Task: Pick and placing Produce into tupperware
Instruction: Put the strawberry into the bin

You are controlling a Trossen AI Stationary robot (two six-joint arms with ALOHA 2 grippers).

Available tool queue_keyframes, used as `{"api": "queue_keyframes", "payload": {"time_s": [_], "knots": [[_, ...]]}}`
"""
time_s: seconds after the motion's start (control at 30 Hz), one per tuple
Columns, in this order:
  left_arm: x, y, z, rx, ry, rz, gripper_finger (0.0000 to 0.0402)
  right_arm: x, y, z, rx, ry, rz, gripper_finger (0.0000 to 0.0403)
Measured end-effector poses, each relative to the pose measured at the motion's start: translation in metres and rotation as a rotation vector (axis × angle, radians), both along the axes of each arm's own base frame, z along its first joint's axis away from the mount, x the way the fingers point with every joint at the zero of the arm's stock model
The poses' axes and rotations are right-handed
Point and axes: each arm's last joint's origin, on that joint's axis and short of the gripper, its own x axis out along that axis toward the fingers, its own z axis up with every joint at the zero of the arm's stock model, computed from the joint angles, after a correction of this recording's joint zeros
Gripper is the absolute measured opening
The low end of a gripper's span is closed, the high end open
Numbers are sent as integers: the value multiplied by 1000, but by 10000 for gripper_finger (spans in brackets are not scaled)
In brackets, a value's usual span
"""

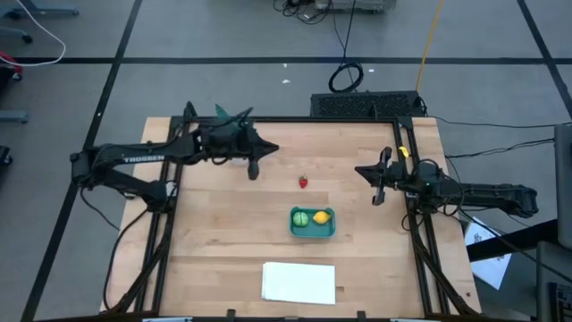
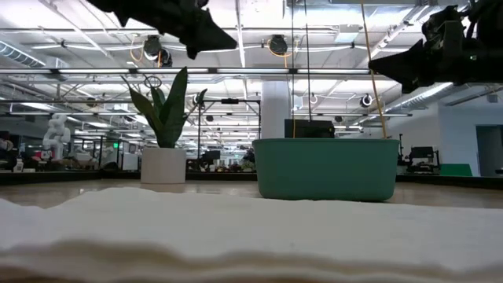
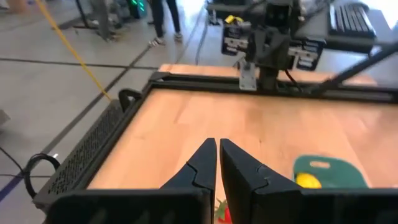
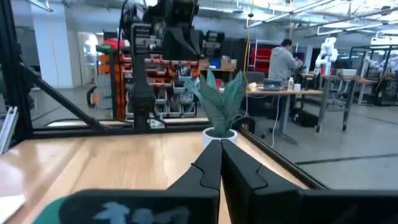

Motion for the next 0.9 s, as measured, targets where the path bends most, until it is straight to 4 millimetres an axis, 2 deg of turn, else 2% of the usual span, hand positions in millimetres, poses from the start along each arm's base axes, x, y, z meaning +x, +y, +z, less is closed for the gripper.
{"api": "queue_keyframes", "payload": {"time_s": [0.2,0.6,0.9], "knots": [[21,5,11,74,54,-82,26,0,0,1,-3,-10,-1,0],[65,17,32,111,166,-146,26,0,0,1,-3,-14,0,0],[100,35,29,53,364,-191,26,0,0,1,-2,-13,0,0]]}}
